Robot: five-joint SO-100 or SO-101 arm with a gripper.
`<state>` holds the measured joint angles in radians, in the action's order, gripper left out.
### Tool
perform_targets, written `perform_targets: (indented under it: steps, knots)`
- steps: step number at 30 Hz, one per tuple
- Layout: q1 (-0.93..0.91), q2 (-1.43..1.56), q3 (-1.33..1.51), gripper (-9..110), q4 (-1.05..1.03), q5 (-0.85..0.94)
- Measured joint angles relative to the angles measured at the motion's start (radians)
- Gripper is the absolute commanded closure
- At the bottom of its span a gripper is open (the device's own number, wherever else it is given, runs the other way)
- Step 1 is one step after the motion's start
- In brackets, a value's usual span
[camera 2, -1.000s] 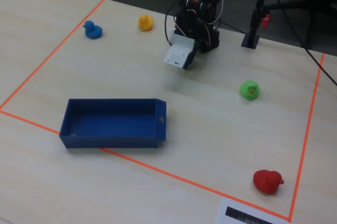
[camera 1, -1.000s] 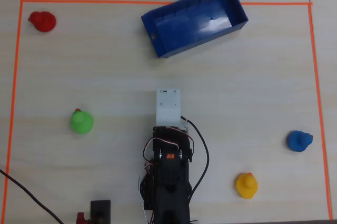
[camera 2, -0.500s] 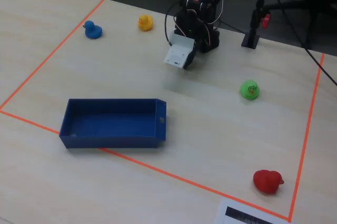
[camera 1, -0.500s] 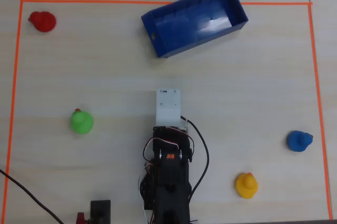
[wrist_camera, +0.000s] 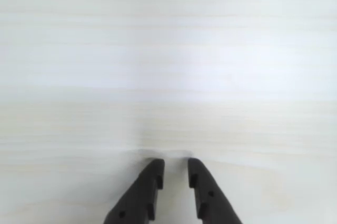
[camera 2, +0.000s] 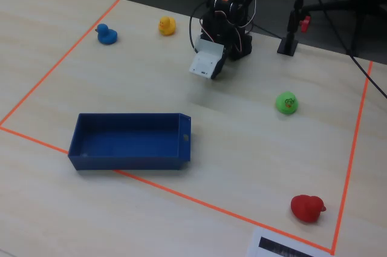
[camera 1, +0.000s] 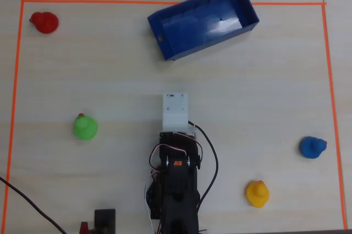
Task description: Grasp yellow duck and put it into box.
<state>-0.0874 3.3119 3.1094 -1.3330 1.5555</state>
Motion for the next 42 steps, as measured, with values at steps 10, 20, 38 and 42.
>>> perform_targets:
  steps: [10,20,38,42]
  knots:
    - [-0.032,0.000,0.000,99,0.002,0.000]
    - [-0.138,-0.278,-0.186,94,0.362,0.012]
    - [-0.868,-0.746,-0.772,66,0.739,-0.078]
    - [-1.092,-0.747,-0.896,62,0.537,-0.052]
